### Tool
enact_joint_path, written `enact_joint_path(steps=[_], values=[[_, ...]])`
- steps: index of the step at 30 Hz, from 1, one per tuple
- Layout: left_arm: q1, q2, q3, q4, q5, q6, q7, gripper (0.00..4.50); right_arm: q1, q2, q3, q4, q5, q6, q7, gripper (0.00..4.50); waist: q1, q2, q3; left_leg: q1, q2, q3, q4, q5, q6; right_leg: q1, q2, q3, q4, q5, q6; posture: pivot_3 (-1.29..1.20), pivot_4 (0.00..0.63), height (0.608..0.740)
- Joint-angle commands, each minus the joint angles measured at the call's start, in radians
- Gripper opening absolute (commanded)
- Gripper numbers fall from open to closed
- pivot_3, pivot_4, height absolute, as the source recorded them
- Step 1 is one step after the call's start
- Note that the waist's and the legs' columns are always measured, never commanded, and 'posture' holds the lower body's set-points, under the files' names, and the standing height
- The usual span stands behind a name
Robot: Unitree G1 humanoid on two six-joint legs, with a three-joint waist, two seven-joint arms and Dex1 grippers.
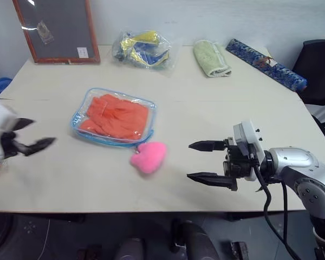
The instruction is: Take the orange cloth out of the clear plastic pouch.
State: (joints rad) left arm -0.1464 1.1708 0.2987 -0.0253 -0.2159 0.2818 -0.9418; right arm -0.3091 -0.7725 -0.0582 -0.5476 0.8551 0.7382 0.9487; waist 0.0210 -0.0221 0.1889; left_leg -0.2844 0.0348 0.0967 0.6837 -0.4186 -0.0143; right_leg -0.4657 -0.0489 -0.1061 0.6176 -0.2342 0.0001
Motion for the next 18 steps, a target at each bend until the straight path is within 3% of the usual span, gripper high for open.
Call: enact_joint_path(steps=[1, 7, 12, 18], values=[[-0.191, -0.003, -0.220, 0.208, 0.228, -0.345, -0.015, 4.32, 0.002, 0.006, -0.044, -0.040, 0.025, -0.012, -0.030, 4.50, -0.001, 0.000, 0.000, 0.000, 0.000, 0.000, 0.000, 0.000, 0.000, 0.000, 0.001, 0.000, 0.000, 0.000, 0.000, 0.00, 0.150, 0.740], [-0.572, -0.149, -0.446, 0.585, 0.459, -0.685, 0.071, 4.32, 0.059, 0.016, -0.073, -0.103, 0.044, 0.000, -0.098, 4.50, 0.002, -0.001, 0.000, -0.007, 0.000, 0.002, 0.000, 0.000, 0.001, 0.000, 0.003, -0.002, 0.002, 0.001, 0.001, 0.00, 0.150, 0.740], [-0.683, -0.175, -0.541, 0.760, 0.584, -0.853, 0.121, 4.32, 0.101, 0.013, -0.091, -0.145, 0.068, 0.003, -0.148, 4.50, -0.005, -0.001, -0.001, -0.013, -0.001, 0.005, 0.001, -0.001, 0.003, -0.005, 0.003, -0.002, 0.000, 0.002, 0.003, 0.00, 0.150, 0.740], [-0.765, -0.200, -0.552, 0.881, 0.588, -0.906, 0.111, 4.32, 0.126, 0.003, -0.111, -0.163, 0.083, 0.002, -0.185, 4.50, 0.001, -0.002, -0.001, -0.018, -0.002, 0.011, 0.012, 0.000, 0.004, -0.014, 0.002, -0.002, 0.007, 0.003, 0.003, 0.00, 0.150, 0.740]])
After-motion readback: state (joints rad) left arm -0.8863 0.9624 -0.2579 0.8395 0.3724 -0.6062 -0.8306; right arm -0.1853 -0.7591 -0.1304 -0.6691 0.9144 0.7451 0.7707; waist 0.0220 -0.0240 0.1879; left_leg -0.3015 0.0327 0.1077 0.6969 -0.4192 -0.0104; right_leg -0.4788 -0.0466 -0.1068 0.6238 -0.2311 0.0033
